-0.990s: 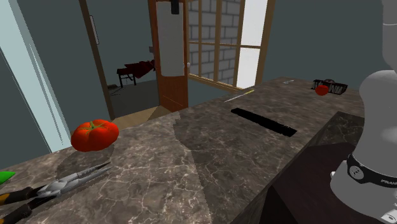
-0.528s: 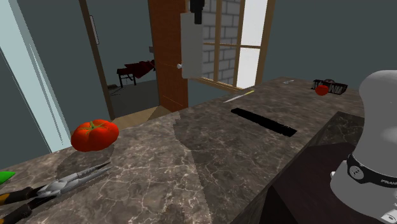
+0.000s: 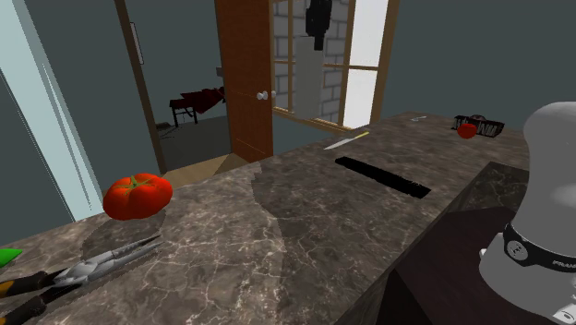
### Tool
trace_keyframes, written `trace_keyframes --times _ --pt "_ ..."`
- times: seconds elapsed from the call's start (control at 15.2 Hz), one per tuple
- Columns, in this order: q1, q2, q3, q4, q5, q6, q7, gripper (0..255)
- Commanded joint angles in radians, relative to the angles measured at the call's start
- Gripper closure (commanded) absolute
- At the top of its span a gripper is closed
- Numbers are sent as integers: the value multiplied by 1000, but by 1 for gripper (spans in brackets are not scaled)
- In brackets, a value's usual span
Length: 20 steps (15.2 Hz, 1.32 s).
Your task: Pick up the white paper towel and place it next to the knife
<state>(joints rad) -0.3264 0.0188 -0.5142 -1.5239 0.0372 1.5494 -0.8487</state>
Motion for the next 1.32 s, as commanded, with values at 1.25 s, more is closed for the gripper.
trace_keyframes --times 1.25 --pt "-243 42 -245 -142 35 156 -499 255"
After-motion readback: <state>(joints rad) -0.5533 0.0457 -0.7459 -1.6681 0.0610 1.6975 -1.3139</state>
